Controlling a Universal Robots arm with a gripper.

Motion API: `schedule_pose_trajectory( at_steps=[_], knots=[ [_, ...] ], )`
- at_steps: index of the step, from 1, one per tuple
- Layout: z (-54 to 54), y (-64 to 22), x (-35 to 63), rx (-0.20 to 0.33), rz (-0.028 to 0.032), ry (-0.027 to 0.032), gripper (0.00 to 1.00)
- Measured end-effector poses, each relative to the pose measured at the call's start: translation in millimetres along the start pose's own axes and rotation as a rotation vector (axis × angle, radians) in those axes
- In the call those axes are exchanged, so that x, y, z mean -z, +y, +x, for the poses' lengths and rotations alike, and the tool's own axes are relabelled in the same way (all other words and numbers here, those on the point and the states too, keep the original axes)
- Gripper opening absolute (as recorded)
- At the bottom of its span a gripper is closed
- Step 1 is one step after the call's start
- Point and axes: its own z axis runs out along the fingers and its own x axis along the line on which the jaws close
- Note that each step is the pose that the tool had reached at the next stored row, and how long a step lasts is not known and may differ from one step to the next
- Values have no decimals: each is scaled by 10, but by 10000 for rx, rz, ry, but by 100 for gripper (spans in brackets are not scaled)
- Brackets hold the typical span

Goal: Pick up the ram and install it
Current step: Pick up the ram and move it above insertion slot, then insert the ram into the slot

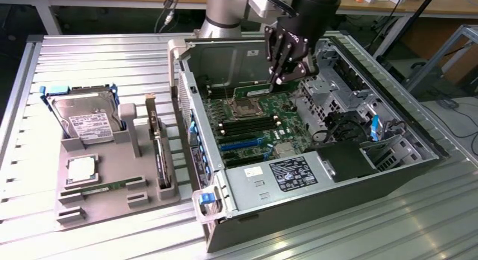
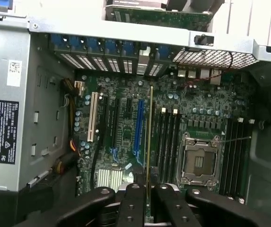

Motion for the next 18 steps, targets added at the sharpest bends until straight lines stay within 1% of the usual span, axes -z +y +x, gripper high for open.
schedule_pose_trajectory(
  at_steps=[2,5,6,8,11,18],
  knots=[
    [-3,-16,-2,-49,1,-5,14],
    [-3,-31,-8,-290,3,-16,14],
    [-4,-40,-11,-452,4,-21,14],
    [-90,-50,-22,-476,9,-25,14],
    [-184,-62,-31,-479,11,-24,14],
    [-184,-68,-32,-496,11,-24,14]
  ],
)
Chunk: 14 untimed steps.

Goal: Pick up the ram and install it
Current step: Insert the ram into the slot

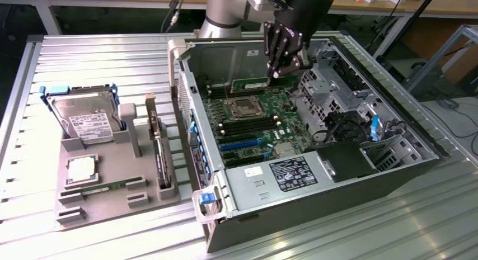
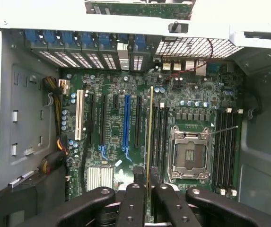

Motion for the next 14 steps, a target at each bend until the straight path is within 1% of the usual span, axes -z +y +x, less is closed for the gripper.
schedule_pose_trajectory(
  at_steps=[4,14],
  knots=[
    [0,-3,-16,-11,1,-1,14],
    [3,-11,-221,-15,2,1,14]
  ],
)
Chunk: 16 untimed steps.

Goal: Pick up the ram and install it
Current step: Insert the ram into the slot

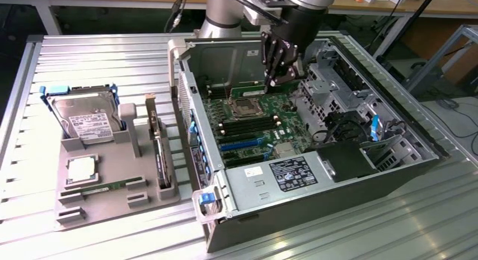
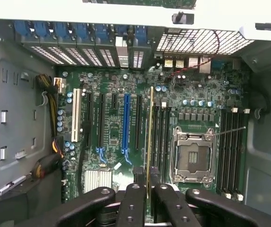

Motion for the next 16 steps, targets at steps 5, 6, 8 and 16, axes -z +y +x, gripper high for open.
schedule_pose_trajectory(
  at_steps=[5,6,8,16],
  knots=[
    [17,-259,-204,-98,-19,-6,14],
    [17,-259,-220,-110,-19,-6,14],
    [17,-255,-262,-134,-19,-8,14],
    [-50,-141,-477,-150,-18,-9,14]
  ],
)
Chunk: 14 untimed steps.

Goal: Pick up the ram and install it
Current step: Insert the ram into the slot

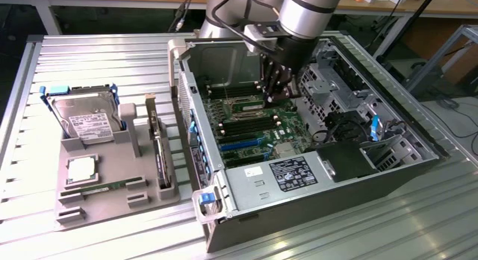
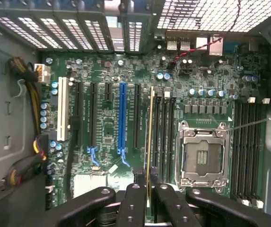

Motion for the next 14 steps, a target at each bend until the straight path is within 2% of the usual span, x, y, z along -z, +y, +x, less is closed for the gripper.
schedule_pose_trajectory(
  at_steps=[4,10,14],
  knots=[
    [-142,-14,-110,2,0,3,14],
    [-131,-46,-261,318,-5,26,14],
    [-71,-47,-337,351,-6,27,14]
  ],
)
